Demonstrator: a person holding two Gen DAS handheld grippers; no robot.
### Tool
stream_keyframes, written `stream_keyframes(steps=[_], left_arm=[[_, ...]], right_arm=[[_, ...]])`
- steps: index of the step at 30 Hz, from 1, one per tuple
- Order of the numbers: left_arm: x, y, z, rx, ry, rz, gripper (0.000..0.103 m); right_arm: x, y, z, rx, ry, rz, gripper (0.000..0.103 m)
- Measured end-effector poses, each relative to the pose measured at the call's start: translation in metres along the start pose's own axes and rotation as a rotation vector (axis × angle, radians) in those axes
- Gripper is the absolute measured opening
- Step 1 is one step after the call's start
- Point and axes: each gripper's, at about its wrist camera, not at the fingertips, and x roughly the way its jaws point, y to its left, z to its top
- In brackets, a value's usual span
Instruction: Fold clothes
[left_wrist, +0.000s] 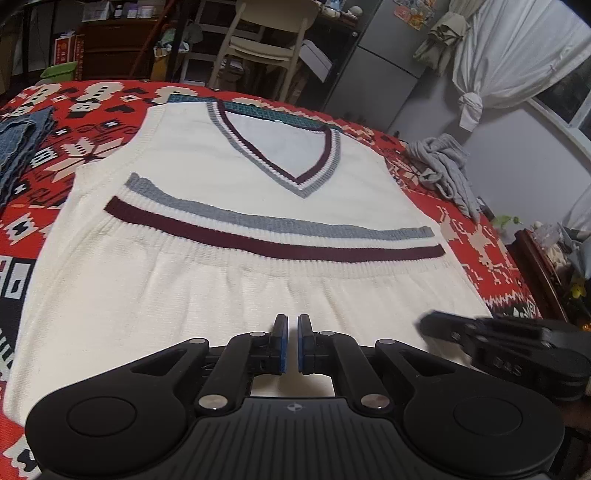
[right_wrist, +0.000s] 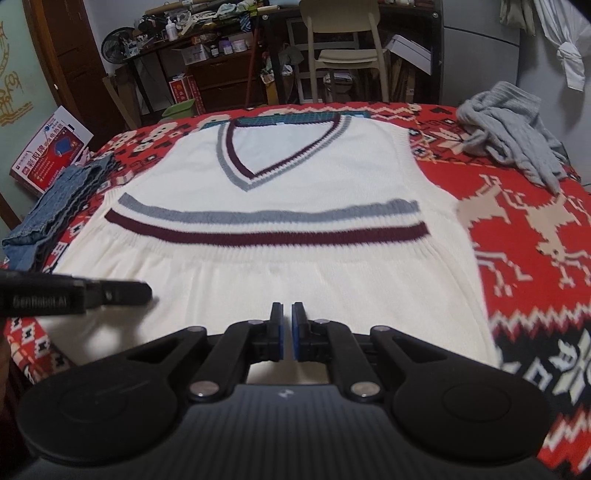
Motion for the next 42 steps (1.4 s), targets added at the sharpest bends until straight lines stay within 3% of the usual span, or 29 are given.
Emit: stream_keyframes(steps=[8, 22, 36, 42], left_arm=[[-0.001, 0.004, -0.002, -0.003, -0.002, 0.018, 0.004], [-0.004, 0.001, -0.005, 0.006, 0.004, 0.025, 0.004], [-0.001, 0.003, -0.004, -0.002, 0.006, 0.014, 0.004], [-0.003, 0.002, -0.004, 0.002, 0.008, 0.017, 0.004]], right_arm=[[-0.016, -0.016, -0.013, 0.010, 0.015, -0.032, 0.005], [0.030, -0.018, 0.029, 0.018, -0.037, -0.031, 0.005], [-0.020, -0.026, -0.013, 0.028, 0.019, -0.032, 0.005], [-0.007, -0.038, 0.000, 0.043, 0.001, -0.056, 0.005]])
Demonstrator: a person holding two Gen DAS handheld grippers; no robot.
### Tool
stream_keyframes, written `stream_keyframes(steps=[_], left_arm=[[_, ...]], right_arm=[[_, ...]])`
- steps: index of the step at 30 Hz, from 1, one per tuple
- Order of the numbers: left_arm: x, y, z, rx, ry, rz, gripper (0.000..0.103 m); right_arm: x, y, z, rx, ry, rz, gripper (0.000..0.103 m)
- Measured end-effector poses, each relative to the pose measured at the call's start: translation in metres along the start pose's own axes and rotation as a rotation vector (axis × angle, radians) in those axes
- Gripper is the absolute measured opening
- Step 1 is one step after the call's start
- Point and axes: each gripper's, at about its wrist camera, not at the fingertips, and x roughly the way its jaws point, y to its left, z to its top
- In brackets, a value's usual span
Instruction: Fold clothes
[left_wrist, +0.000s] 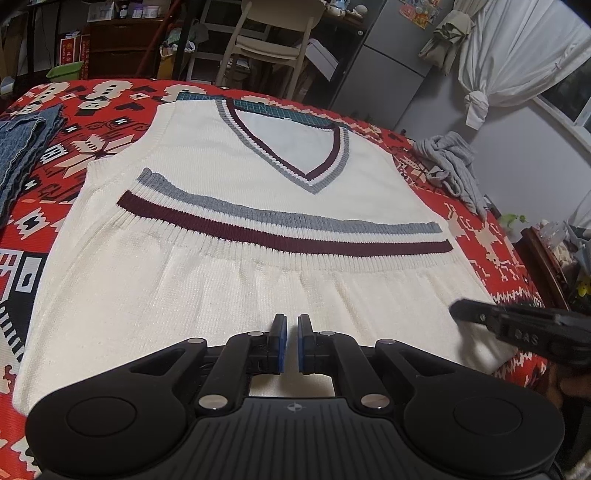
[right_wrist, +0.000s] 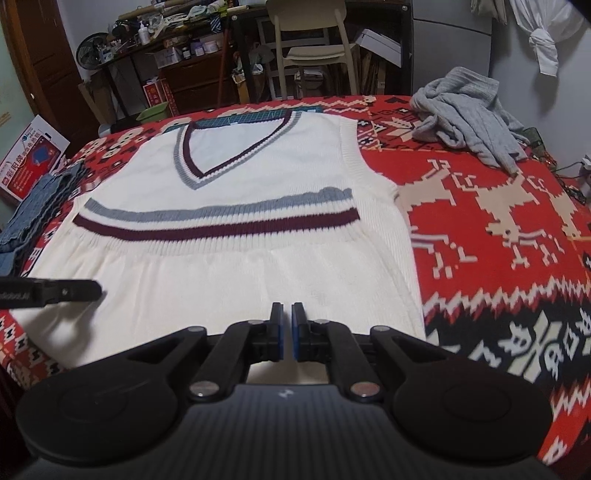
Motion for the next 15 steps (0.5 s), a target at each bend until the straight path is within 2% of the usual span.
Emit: stream_keyframes(steps=[10, 15], left_arm=[[-0.001, -0.001, -0.001, 0.002, 0.004, 0.003, 0.004], [0.002, -0.002, 0.000, 0.005, 0.006, -0.003, 0.005]], right_arm=[[0.034, 0.004, 0.032, 0.002, -0.035, 0.002, 0.005], [0.015, 0.001, 0.017, 0.003, -0.025, 0.008, 0.005]])
